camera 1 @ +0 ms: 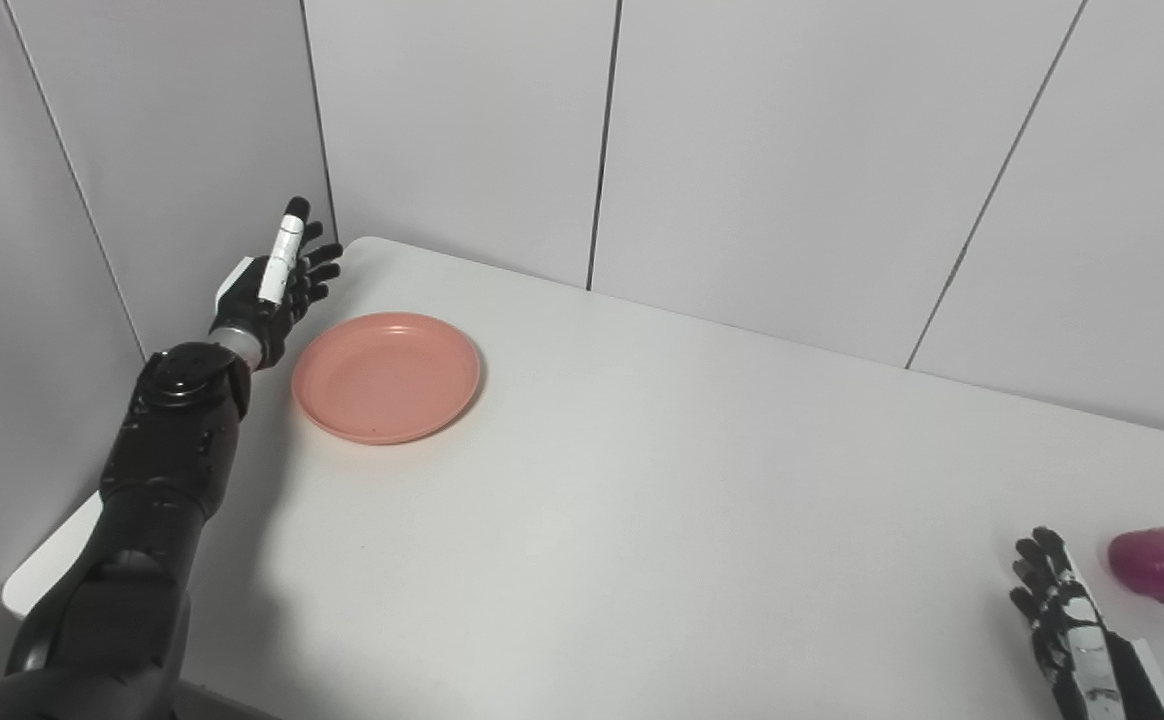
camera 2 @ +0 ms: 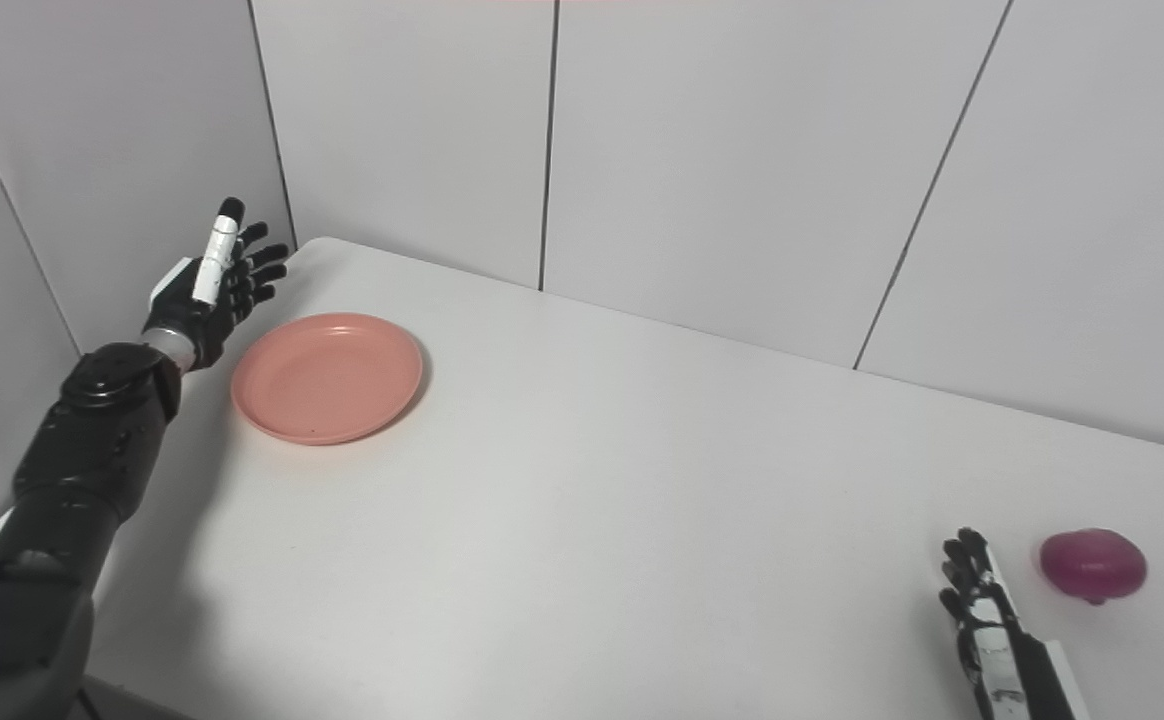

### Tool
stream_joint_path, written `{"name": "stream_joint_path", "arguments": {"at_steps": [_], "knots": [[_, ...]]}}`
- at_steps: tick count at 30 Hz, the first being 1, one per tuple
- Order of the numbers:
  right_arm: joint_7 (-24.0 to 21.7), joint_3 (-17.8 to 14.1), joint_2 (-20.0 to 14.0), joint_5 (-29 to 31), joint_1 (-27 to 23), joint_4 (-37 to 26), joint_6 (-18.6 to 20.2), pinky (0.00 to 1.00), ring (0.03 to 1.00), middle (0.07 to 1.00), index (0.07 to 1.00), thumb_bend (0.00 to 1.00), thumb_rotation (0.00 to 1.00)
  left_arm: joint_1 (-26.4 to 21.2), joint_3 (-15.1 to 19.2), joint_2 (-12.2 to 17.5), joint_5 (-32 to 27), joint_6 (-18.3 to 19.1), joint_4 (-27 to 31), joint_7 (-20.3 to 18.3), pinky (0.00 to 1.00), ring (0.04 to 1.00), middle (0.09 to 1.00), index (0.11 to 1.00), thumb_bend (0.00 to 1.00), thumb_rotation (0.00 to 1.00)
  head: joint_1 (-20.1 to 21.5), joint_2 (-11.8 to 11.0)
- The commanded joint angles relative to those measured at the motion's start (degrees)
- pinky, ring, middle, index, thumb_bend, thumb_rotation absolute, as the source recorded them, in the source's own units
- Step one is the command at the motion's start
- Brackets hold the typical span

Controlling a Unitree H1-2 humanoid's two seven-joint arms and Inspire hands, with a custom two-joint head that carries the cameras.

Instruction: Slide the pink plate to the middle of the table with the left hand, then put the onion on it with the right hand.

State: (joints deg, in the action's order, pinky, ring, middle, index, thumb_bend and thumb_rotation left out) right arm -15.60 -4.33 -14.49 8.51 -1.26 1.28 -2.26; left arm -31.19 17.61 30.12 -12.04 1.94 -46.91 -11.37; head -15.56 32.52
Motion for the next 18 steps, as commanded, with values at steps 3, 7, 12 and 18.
{"name": "stream_joint_path", "arguments": {"at_steps": [3,7,12,18], "knots": [[0.06,0.39,0.41,0.55,0.81,-0.66,-0.78,1.0,1.0,0.975,0.986,0.86,1.0,-1.33,0.25,1.87,-0.92,-4.9,-0.97,-1.49,1.0,0.955,0.936,0.964,0.83,1.0,0.01,0.22],[-0.05,0.29,0.31,0.84,0.74,-0.48,-0.8,1.0,1.0,0.973,0.984,0.86,1.0,-1.26,-0.01,2.44,-0.25,-6.12,-2.66,-1.02,1.0,0.947,0.924,0.958,0.88,1.0,-0.04,0.25],[-0.08,0.27,0.13,0.99,0.67,-0.41,-0.49,1.0,1.0,0.976,0.986,0.86,1.0,-1.56,-0.44,3.38,-0.15,-8.14,-6.16,-1.72,0.99,0.947,0.915,0.95,0.88,1.0,0.08,0.47],[-0.18,0.28,-0.05,0.97,0.81,-0.7,-0.46,1.0,1.0,0.973,0.985,0.86,1.0,-1.98,-0.23,3.46,-0.9,-9.64,-10.37,-2.04,1.0,0.942,0.912,0.944,0.89,1.0,0.13,0.87]]}}
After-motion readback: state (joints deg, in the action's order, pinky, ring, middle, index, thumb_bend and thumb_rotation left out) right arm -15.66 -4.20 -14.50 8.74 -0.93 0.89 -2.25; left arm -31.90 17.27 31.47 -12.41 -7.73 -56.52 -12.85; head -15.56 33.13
